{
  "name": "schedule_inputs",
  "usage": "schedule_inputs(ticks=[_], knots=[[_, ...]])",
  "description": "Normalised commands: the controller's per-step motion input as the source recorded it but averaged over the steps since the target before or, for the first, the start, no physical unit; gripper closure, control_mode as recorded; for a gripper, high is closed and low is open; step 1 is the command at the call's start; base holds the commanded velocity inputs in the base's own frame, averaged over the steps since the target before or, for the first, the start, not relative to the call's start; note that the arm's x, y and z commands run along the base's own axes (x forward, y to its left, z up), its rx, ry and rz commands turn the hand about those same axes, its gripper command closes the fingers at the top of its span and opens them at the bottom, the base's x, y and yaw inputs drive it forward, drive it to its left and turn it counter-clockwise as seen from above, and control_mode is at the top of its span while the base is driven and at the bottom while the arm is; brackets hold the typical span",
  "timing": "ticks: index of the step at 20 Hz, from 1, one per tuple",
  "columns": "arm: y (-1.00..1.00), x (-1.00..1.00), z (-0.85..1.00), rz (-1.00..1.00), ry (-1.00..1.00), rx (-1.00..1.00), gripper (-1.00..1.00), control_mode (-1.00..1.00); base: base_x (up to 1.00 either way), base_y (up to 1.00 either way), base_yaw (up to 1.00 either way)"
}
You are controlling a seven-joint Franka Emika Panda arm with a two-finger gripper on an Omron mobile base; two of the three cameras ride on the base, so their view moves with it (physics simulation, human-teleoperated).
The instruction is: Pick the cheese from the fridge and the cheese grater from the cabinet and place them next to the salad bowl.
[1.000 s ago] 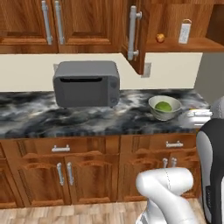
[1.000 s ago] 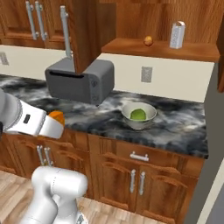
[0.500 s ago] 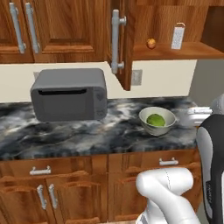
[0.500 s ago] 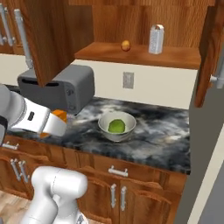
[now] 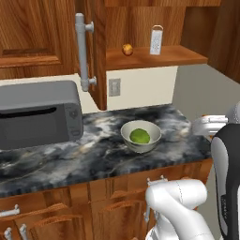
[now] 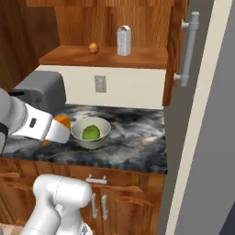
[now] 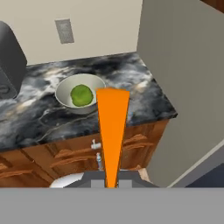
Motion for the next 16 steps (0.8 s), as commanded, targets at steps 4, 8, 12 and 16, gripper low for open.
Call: schedule_inputs(ticks=[4,8,12,16], knots=[[0.00,0.00,0.00,0.00,0.00,0.00,1.00,1.00,0.60,-0.24,-0.25],[0.00,0.00,0.00,0.00,0.00,0.00,1.00,1.00,0.58,-0.18,-0.11],[0.00,0.00,0.00,0.00,0.00,0.00,1.00,1.00,0.50,0.00,0.00],[0.00,0.00,0.00,0.00,0.00,0.00,1.00,1.00,0.57,-0.08,0.00]])
